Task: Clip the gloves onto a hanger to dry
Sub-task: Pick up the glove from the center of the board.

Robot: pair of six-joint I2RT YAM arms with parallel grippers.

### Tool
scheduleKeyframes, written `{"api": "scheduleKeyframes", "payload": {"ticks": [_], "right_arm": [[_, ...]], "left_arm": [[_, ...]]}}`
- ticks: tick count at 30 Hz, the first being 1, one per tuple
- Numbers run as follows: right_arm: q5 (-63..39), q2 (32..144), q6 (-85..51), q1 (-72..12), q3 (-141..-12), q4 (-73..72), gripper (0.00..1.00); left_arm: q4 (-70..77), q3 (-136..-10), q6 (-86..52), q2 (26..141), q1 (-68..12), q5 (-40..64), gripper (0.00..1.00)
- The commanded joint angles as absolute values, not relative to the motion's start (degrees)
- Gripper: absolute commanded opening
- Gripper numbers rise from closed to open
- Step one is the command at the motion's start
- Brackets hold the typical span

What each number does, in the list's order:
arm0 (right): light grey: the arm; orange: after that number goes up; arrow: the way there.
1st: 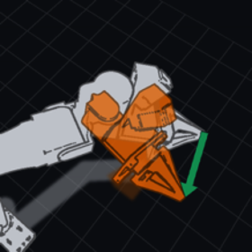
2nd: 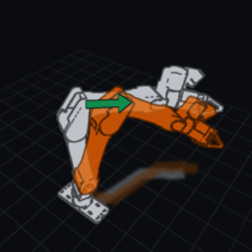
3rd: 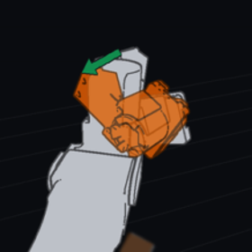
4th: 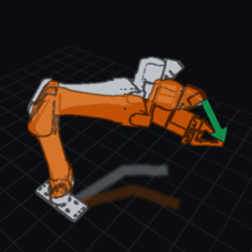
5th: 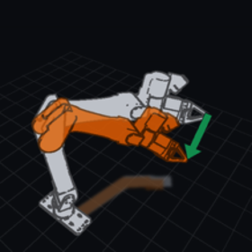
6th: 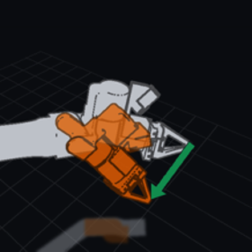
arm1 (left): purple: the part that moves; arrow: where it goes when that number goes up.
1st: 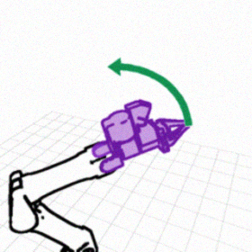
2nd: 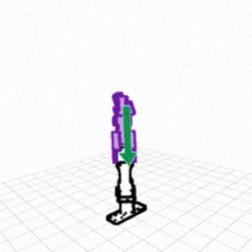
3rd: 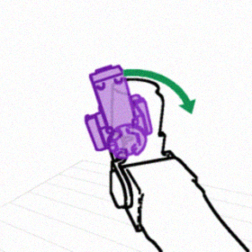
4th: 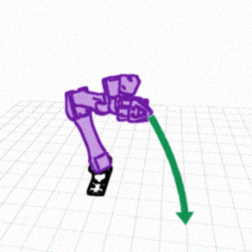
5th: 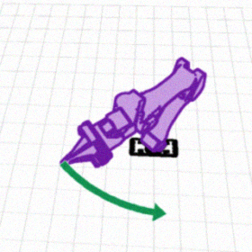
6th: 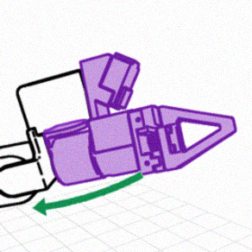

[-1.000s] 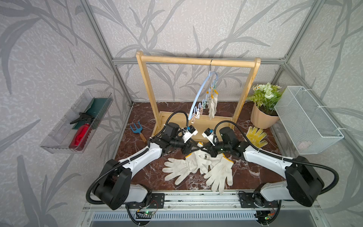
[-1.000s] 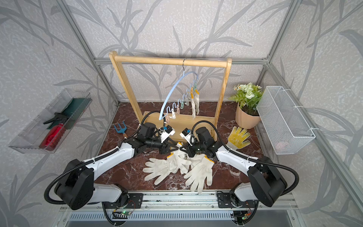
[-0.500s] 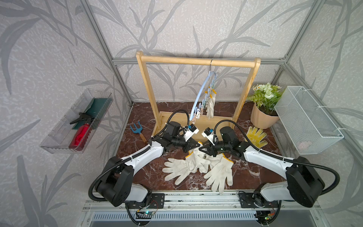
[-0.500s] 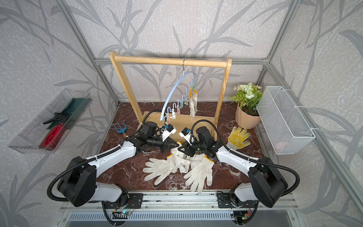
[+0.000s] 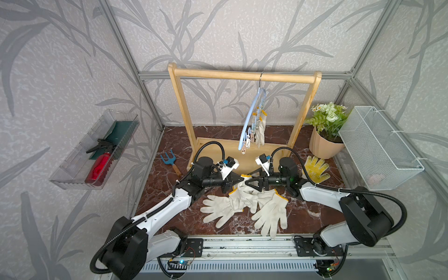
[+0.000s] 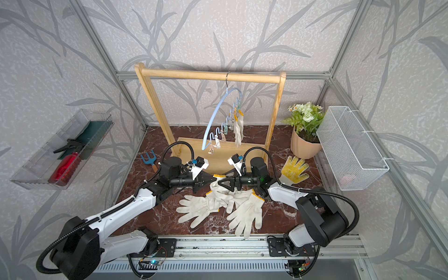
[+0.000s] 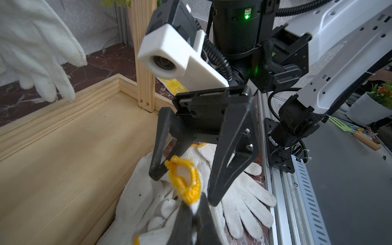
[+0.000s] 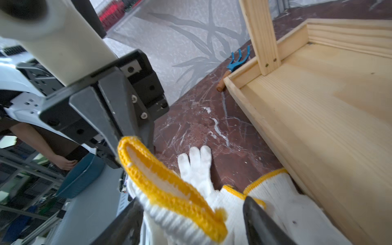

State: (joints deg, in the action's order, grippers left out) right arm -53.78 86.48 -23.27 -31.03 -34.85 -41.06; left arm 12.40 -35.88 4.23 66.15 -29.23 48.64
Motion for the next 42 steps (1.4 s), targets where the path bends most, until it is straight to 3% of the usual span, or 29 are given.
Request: {"api": "scheduleKeyframes", "payload": {"ticks": [1, 5, 12, 24, 29, 42], "right_arm": [[-59.9, 89.8, -33.6, -31.0, -34.4, -59.2, 0.70], [-59.5, 90.2, -34.2, -31.0, -34.8, -60.0, 0.61], [-57.3, 83.5, -25.6, -31.0, -35.3, -46.6, 0.44], [-54.9, 77.7, -20.3, -31.0, -35.8, -37.3, 0.31], [-53.4, 77.5, -20.1, -31.0, -36.3, -37.3, 0.27], [-50.3, 80.2, -24.0, -31.1, -37.7, -47.0, 0.26]], "left_arm": [[20.4, -34.7, 2.8, 64.5, -28.9, 46.7, 0.00], [22.5, -33.9, 1.6, 63.7, -28.7, 44.5, 0.00], [24.7, -32.0, 1.1, 61.4, -28.2, 41.5, 0.00], [25.3, -32.0, -0.1, 62.2, -27.4, 39.3, 0.00], [26.2, -32.0, -0.9, 63.0, -27.2, 41.2, 0.00], [29.3, -32.0, -2.9, 64.9, -26.9, 45.4, 0.00]]}}
